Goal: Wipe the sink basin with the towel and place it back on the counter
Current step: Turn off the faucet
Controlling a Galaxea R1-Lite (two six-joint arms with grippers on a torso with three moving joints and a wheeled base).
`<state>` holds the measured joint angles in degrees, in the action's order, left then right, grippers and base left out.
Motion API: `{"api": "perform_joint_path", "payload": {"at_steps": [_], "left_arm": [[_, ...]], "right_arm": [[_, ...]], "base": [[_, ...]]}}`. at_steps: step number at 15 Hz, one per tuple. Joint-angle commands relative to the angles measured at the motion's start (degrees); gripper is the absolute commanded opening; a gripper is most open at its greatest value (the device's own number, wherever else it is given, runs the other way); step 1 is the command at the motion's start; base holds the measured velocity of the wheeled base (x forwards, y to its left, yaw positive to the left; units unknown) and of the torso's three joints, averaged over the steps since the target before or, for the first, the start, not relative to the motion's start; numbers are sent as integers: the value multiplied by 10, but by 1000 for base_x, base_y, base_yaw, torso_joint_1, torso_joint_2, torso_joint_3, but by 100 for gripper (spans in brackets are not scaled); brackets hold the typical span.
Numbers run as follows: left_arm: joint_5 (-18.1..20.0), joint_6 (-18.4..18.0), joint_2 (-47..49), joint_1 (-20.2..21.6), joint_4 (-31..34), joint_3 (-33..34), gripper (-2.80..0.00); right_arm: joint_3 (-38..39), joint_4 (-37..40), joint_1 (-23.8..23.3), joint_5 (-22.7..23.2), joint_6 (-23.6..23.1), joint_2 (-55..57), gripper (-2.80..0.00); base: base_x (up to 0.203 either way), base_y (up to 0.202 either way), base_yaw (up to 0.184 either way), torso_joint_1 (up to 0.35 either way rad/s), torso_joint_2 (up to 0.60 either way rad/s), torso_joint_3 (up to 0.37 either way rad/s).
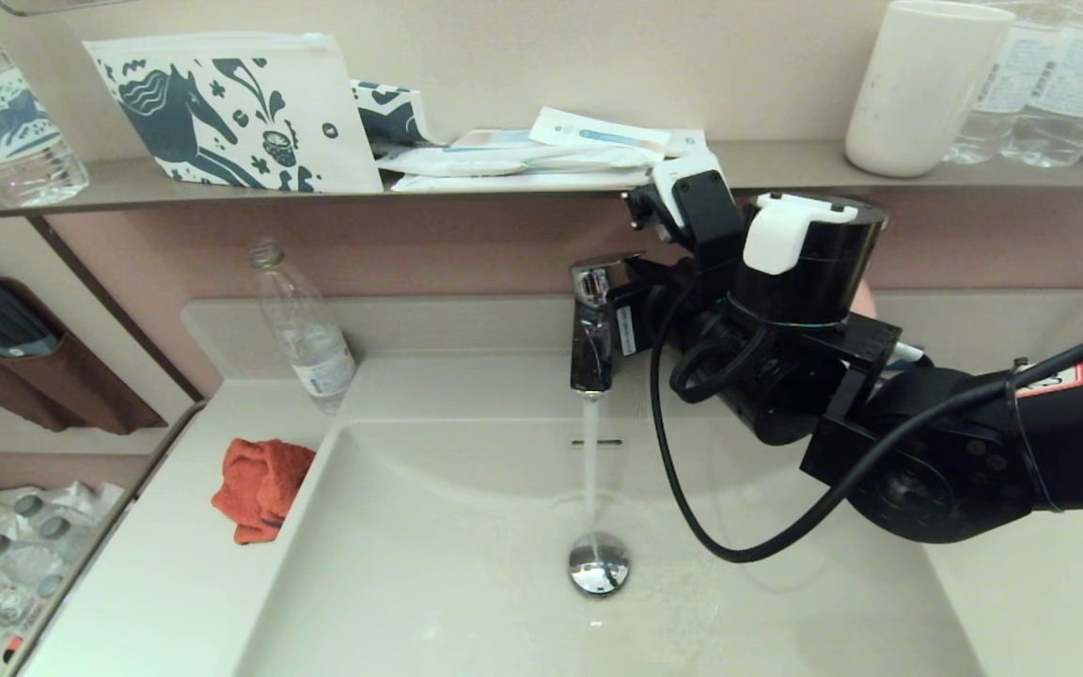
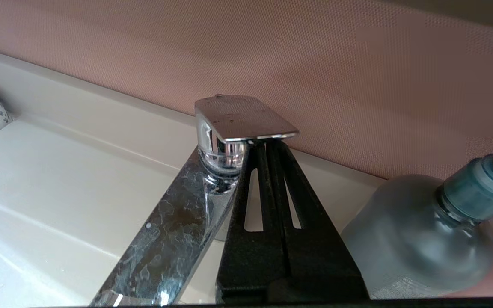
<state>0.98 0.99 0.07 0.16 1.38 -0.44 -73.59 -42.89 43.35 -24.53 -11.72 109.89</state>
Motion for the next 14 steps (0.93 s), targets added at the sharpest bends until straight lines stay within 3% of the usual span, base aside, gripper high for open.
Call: {"api": "perform_joint_path", "payload": {"at_steps": [1,5,14], "left_arm": [[0,1,0,0,0,0,-280],[0,0,0,0,0,0,-280],[0,0,0,0,0,0,-280]], "right_arm": [[20,-3,4,-2,-1,-18,-280],[65,-3,10,-1,-1,-56,-280],[10,0,8,3,-10,-43,-280]], "base": [[0,0,0,0,0,0],[0,0,0,0,0,0],[0,0,0,0,0,0]]}}
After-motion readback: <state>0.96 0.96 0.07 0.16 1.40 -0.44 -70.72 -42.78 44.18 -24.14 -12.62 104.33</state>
